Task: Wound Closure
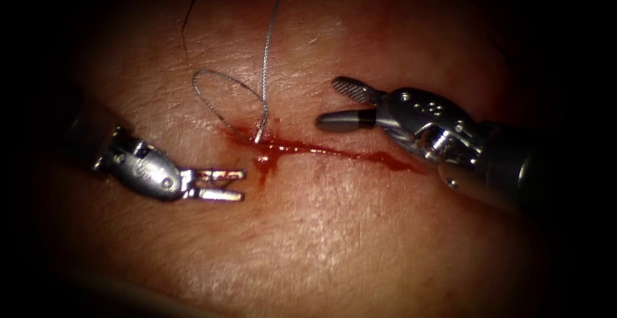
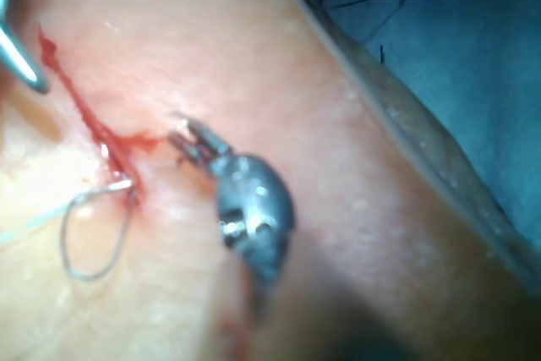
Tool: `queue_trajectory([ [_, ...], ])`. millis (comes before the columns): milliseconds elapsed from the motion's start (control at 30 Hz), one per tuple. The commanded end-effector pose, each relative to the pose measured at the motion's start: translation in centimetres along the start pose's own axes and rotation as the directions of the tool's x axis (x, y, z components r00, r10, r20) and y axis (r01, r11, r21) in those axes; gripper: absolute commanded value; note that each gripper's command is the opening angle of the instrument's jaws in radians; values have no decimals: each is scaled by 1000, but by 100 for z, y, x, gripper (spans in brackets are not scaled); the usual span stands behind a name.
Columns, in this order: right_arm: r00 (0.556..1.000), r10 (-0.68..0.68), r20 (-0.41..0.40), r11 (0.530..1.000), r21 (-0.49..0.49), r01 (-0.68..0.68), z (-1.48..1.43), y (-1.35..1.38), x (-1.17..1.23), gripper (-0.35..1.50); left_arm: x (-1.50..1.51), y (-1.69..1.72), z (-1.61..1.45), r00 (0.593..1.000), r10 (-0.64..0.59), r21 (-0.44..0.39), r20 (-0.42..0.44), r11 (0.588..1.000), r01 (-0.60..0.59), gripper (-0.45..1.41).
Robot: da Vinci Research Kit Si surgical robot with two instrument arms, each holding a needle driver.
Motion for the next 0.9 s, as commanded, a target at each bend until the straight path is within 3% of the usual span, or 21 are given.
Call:
queue_trajectory([
  [33, 1000, 2, -1, 1000, 5, -2, 9, -3, -3, 131, -6, 9, 2, 1000, -3, -5, 2, 1000, 3, -45],
  [200, 1000, 1, -4, 1000, 5, -1, 9, -3, -3, 128, 3, 7, -3, 993, -118, -9, -1, 993, 118, -45],
  [400, 999, -35, -5, 999, 7, 35, 4, 5, 1, 123, 37, 20, -6, 969, -248, -119, -13, 962, 245, -45],
  [533, 999, -35, -21, 999, 22, 36, 4, -2, 2, 121, 57, 41, -8, 923, -384, -316, -4, 876, 363, -45],
  [633, 999, -36, -24, 999, 27, 36, 4, -4, 2, 121, 68, 54, -8, 904, -426, -399, 18, 827, 397, -45],
  [900, 999, -41, -27, 998, 38, 42, 0, -7, -2, 121, 102, 60, -21, 898, -439, -391, 21, 823, 412, -45],
])
